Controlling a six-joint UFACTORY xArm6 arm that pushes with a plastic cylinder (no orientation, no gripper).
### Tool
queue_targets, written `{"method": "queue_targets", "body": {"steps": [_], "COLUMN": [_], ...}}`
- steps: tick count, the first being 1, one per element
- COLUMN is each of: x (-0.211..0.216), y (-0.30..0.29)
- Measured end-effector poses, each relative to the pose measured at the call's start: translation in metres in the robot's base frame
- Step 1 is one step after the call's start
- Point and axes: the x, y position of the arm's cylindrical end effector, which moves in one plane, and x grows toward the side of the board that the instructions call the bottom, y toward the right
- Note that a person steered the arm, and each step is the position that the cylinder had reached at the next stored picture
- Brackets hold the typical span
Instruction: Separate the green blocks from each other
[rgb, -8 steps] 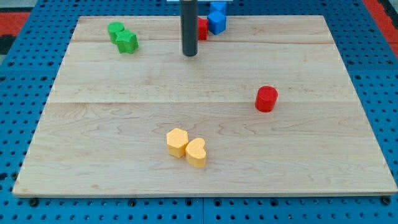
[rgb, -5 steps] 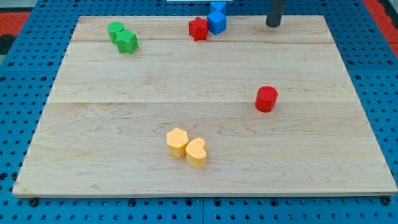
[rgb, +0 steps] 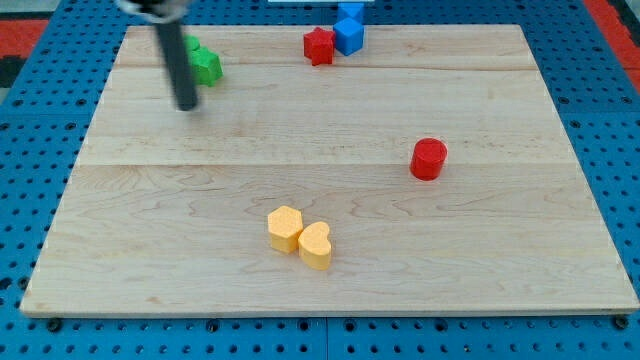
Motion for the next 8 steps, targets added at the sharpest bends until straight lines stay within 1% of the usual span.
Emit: {"method": "queue_targets", "body": {"steps": [1,2,3,4,5,6,7,8], "x": [-0.034,-0.052,-0.052,-0.052,-0.016,-0.049,-0.106,-0.104], "y": [-0.050,0.038,0.120,0.140,0.035,-0.070,-0.080,0.005]}}
